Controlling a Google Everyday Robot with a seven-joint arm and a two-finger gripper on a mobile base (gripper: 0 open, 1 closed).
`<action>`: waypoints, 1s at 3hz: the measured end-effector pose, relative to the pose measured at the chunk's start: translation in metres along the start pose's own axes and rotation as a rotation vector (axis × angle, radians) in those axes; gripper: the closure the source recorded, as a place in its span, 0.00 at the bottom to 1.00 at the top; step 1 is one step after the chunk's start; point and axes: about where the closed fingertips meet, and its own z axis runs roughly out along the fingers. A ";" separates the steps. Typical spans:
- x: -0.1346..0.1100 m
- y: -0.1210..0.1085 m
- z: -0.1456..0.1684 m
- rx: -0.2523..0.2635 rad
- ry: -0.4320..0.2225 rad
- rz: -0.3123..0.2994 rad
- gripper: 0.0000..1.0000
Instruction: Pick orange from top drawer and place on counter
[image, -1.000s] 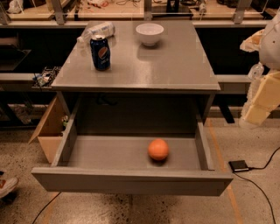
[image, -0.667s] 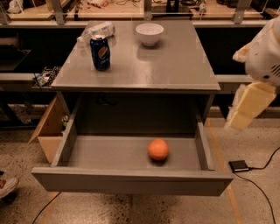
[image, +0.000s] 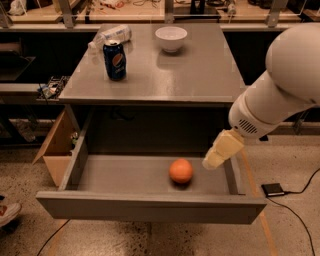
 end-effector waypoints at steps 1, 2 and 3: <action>-0.009 0.009 0.046 -0.018 -0.009 0.125 0.00; -0.011 0.009 0.047 -0.015 -0.015 0.185 0.00; -0.011 0.009 0.047 -0.015 -0.015 0.185 0.00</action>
Offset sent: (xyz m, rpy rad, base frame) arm 0.0117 0.0196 -0.0369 0.0539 0.0289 -0.0967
